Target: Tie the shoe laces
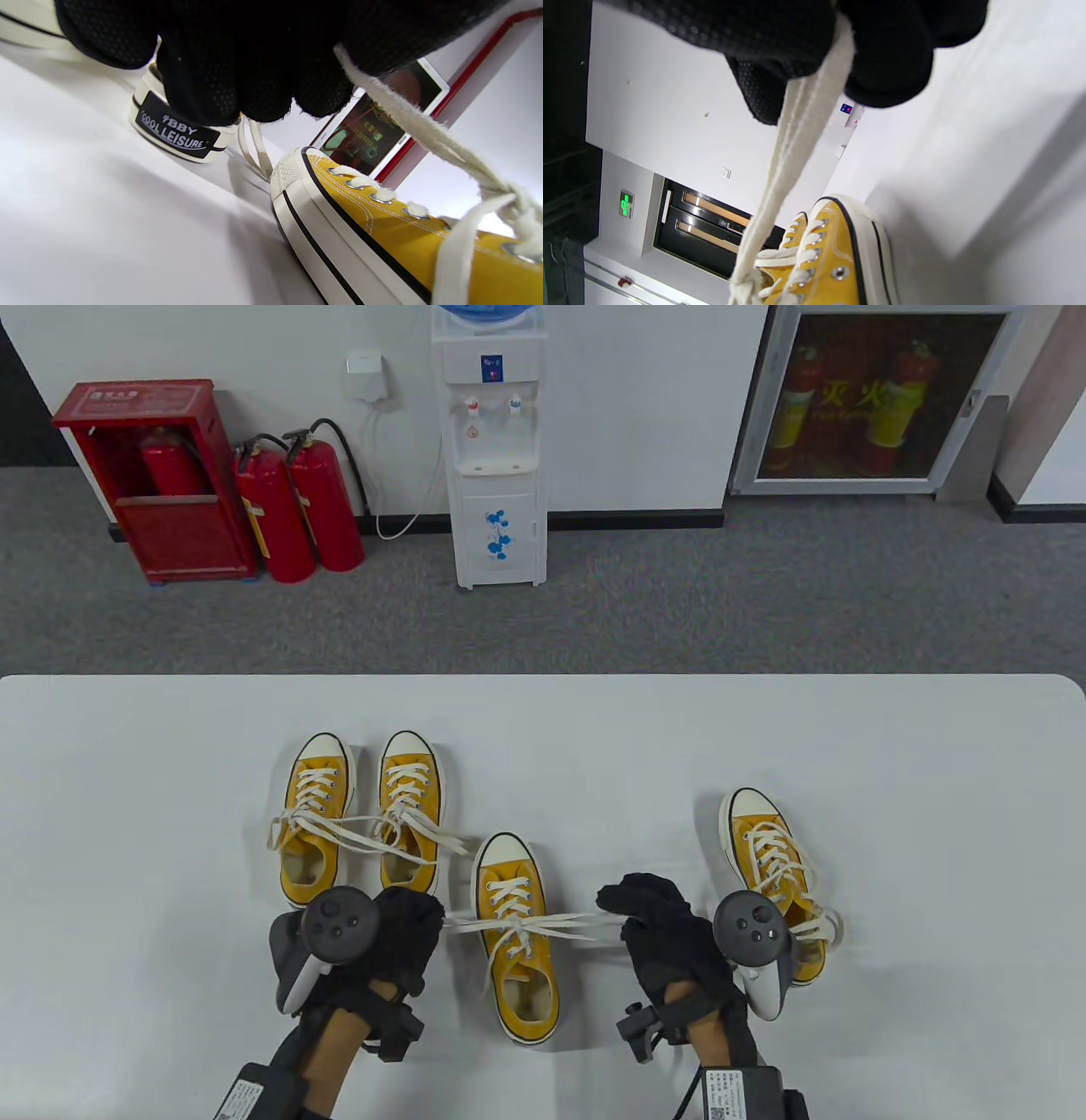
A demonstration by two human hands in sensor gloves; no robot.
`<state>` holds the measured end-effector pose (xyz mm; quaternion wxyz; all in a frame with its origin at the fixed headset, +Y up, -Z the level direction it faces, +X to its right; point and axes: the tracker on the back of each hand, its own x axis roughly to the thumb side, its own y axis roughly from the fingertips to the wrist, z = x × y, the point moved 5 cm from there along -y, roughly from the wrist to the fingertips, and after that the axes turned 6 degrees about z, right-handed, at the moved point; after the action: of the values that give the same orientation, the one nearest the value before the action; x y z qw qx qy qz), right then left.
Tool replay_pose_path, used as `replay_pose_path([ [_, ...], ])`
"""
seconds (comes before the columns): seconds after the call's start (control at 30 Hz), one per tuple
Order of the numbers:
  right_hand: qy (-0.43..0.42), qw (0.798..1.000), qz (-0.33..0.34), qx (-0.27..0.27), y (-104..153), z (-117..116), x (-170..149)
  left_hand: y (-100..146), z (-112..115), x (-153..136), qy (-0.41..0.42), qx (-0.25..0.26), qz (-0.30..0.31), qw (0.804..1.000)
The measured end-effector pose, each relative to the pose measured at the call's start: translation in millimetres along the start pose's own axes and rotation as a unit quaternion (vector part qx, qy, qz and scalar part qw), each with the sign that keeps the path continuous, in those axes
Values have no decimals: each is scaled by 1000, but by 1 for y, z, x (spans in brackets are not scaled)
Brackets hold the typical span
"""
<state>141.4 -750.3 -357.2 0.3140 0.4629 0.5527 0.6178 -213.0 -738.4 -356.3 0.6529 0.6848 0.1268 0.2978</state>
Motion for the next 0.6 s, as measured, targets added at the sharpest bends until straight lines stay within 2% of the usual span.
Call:
replay_pose_path([
  [0.17, 56, 998, 32, -17, 2, 6, 13, 2, 3, 19, -41, 0, 24, 999],
  [0.37, 148, 985, 70, -55, 8, 13, 33, 4, 20, 40, -2, -43, 50, 998],
  [0.47, 199, 975, 85, -49, 10, 10, 42, 5, 31, 49, -14, -69, 60, 996],
  [0.6, 304, 947, 99, -17, 13, -4, 52, 7, 50, 55, -40, -108, 61, 991],
])
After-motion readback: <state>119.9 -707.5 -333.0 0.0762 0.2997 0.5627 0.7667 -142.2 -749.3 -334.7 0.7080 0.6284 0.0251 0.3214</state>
